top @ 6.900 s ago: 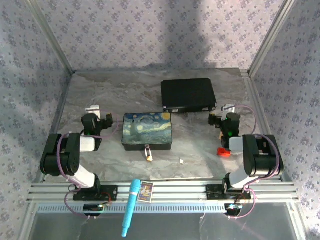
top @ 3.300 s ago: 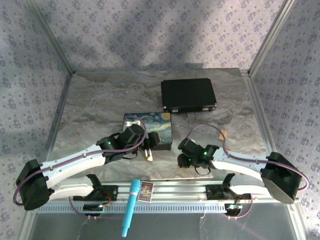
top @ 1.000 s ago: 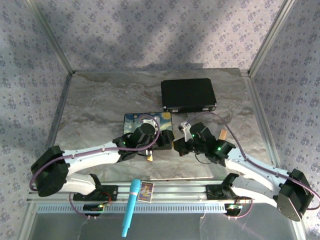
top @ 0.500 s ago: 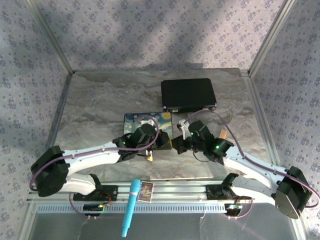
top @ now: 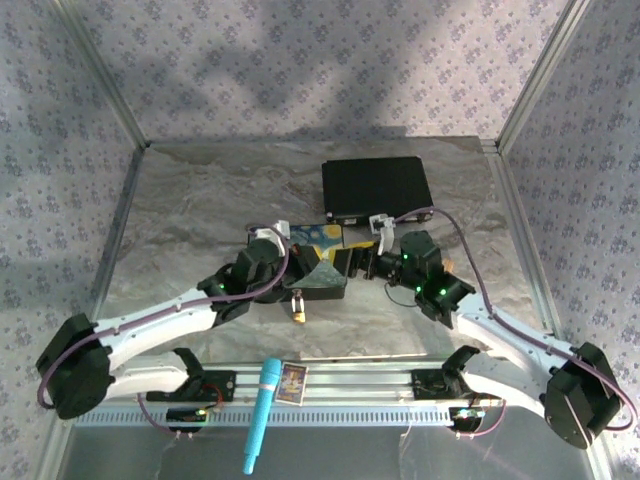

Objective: Unlock a padlock with a key

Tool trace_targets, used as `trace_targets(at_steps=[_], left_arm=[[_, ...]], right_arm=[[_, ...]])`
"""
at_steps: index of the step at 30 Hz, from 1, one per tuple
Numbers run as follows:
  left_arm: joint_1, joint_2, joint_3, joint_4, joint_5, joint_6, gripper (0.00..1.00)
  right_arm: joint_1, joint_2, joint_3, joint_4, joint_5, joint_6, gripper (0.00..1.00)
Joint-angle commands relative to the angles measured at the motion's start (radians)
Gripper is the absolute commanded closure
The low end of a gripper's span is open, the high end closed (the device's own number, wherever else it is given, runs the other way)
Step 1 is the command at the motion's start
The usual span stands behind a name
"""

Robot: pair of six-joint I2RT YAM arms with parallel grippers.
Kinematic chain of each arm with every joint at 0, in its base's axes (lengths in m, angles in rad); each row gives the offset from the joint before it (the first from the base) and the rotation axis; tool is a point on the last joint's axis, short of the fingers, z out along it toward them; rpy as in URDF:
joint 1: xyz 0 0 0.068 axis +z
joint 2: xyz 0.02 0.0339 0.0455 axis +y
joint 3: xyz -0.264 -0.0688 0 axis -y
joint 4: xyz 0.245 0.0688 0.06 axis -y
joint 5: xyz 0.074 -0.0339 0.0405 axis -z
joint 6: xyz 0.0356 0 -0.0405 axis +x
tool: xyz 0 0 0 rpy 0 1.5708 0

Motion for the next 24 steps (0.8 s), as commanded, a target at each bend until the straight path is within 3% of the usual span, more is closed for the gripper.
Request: trace_targets(at_steps=[1,3,7,12,24], left_arm=[[0.001,-0.083,-0.009,0.095,0.046,0.079,1.0],[0.002,-0.127,-0.027,0.13,0.05,0.114,1.0],[0.006,-0.184,-0.079,0.215,0.037,0.16,1.0],[0.02,-0.18,-0.095,0.313,0.1,0.152,1.0],[0.019,-0.17,-0.071,0.295,0.11,0.157,1.0]], right_arm=[[-0.013,0.029,-0.029,0.289,-0.083,0.137,0.3],[-0.014,0.051,-0.017,0.334,-0.137,0.15,0.36],[-0.006,0.097,-0.01,0.431,-0.224,0.187,0.37],[0.008,0.105,-0.012,0.479,-0.244,0.188,0.43],[0.048,0.144,-0.008,0.481,-0.271,0.17,0.63]])
